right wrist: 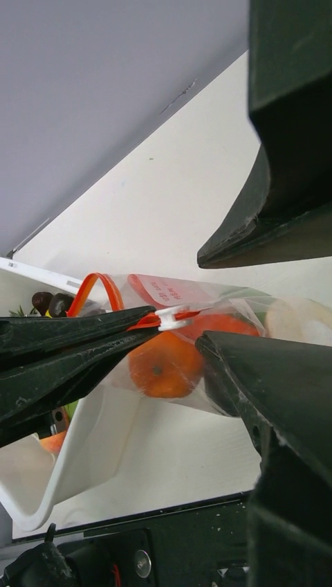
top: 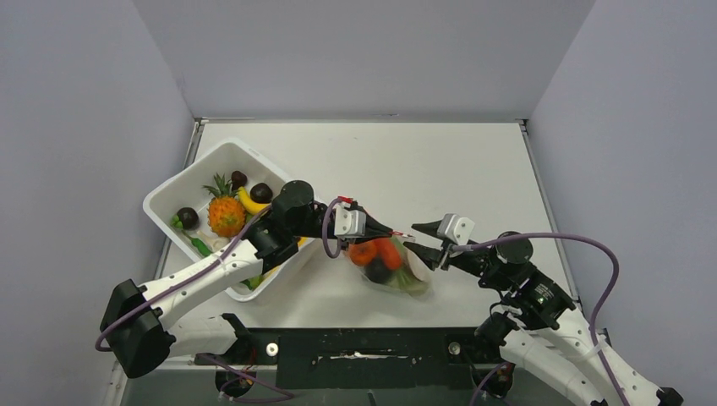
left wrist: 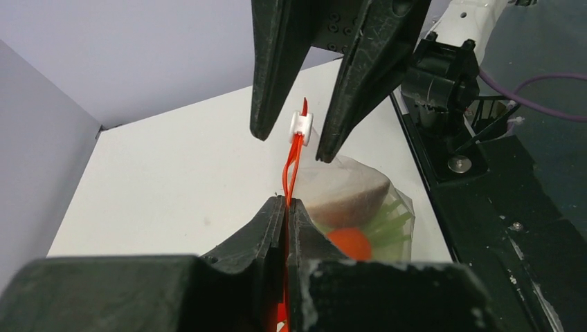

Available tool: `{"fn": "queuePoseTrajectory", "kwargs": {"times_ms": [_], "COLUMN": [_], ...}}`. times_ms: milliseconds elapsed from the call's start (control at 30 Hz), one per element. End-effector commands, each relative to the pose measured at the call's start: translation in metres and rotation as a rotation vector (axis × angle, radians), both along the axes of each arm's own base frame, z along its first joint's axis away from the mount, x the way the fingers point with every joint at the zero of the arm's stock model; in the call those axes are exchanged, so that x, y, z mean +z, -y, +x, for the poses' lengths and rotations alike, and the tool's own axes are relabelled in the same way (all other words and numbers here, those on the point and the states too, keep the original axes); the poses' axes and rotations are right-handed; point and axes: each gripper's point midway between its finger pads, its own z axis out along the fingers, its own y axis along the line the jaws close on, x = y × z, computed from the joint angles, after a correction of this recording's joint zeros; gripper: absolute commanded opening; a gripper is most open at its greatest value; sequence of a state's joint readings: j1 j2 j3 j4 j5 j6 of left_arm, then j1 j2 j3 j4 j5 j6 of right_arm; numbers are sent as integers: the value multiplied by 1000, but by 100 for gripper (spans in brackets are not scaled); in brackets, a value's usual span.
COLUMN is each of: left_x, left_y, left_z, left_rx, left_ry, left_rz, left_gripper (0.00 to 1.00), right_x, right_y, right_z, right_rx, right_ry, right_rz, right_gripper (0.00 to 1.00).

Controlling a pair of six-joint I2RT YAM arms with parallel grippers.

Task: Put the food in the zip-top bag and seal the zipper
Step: Zip the zipper food storage bag at the center of the board.

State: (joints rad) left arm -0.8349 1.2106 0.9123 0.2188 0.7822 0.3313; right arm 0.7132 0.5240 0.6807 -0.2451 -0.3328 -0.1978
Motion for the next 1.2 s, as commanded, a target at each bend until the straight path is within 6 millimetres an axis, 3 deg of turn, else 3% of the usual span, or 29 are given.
{"fn": "queuePoseTrajectory", "kwargs": {"times_ms": [0,100,200,267,333,467,533,600,700,833,967,1167], "left_x": [42,42,44,44,44,42,42,42,41,39,35,45], "left_y": [-3,-2,-2,-3,-3,-3,-3,-3,-3,-5,-7,-4], "left_z": [-10,-10,-11,-12,-12,-14,-14,-15,-15,-14,-14,-24], "left_rx": [-35,-37,-38,-37,-42,-51,-52,-57,-59,-44,-26,-74], "left_ry": [66,59,51,45,39,33,33,27,15,7,-5,-1], "left_rz": [-141,-144,-152,-153,-149,-147,-149,-150,-149,-148,-146,-184], "left_gripper": [0,0,0,0,0,0,0,0,0,0,35,45], "right_x": [25,25,24,20,15,12,11,7,7,12,13,14], "right_y": [-9,-13,-14,-12,-10,-9,-9,-10,-10,-9,-12,-18], "right_z": [7,7,5,5,6,3,3,2,2,1,-1,-1], "right_rx": [6,31,40,34,20,24,25,34,38,35,55,89], "right_ry": [57,48,48,41,26,12,14,6,7,25,22,21], "right_rz": [80,68,60,51,38,31,28,20,21,38,26,21], "right_gripper": [39,33,14,8,8,20,22,17,1,0,0,0]}}
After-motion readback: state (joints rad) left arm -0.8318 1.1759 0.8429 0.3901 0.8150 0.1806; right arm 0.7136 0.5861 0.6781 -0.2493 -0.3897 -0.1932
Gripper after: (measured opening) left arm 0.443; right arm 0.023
